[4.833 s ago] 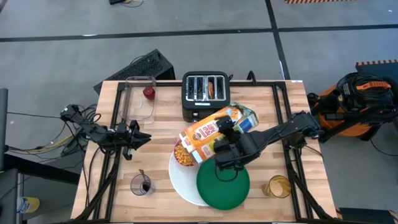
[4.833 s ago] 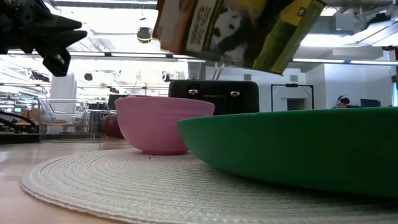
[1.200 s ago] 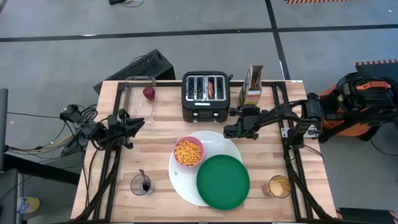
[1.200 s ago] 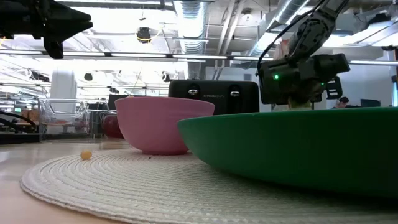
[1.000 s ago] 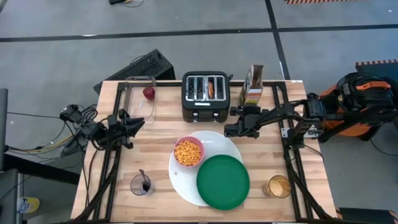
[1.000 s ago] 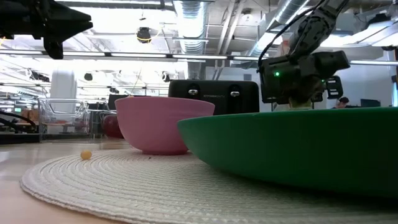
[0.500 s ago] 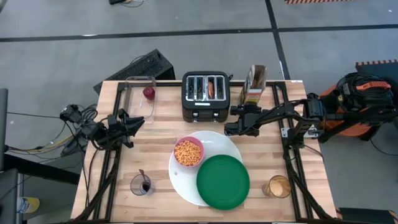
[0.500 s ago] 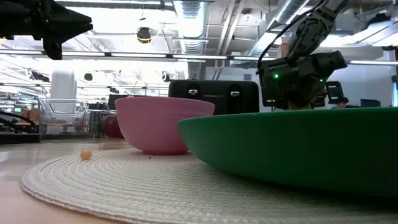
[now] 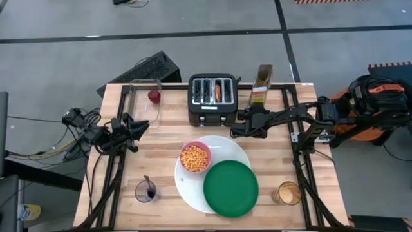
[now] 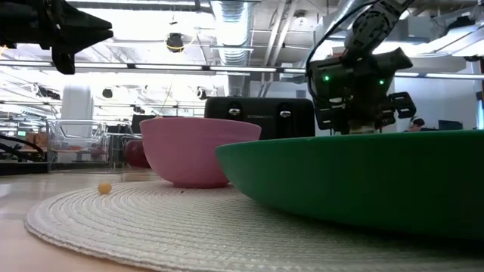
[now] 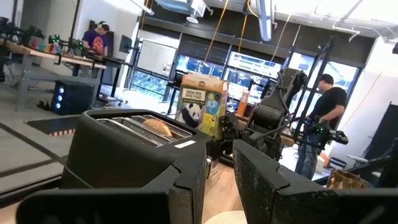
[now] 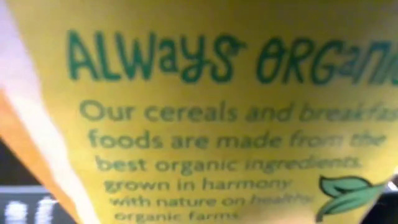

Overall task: Arrange a breakfast setting
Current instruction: Pour the cereal into the pink bowl

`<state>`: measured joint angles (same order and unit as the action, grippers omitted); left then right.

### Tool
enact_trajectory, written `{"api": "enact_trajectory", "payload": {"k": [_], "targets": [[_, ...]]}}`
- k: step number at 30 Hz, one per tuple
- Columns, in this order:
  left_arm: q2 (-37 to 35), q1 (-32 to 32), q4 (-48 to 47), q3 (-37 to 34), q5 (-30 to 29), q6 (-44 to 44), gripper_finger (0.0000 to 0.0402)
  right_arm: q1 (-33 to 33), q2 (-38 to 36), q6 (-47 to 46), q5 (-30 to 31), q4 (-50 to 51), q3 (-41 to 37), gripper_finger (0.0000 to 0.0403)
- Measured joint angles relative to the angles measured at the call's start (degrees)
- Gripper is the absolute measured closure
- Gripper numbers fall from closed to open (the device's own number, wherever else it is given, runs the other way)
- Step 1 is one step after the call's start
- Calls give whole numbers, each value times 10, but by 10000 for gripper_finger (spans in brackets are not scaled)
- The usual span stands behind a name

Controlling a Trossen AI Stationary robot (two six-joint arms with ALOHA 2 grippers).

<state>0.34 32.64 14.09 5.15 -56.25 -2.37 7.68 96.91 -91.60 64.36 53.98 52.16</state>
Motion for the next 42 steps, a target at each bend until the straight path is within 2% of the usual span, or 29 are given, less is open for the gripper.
{"api": "enact_trajectory", "payload": {"k": [22, 26, 28, 31, 34, 38, 42], "targets": [[0, 0, 0, 0, -2, -10, 333, -19, 1, -15, -39, 3, 1, 131], [0, 0, 2, 0, -9, 43, 333, -27, 1, -13, -27, 5, 0, 131], [-1, 0, 9, 2, 16, 72, 333, -27, 1, -13, -25, 6, 0, 131], [-1, 0, 6, 12, 86, 93, 333, -27, 1, -13, -22, 9, 0, 131], [-1, 0, -42, 14, 136, 58, 333, -27, 1, -13, -21, 10, 0, 131], [-1, 0, -171, 13, 166, -19, 333, -27, 1, -13, -19, 15, 0, 131], [-1, 0, -195, 13, 191, -19, 333, -27, 1, -13, -18, 21, 0, 131]]}}
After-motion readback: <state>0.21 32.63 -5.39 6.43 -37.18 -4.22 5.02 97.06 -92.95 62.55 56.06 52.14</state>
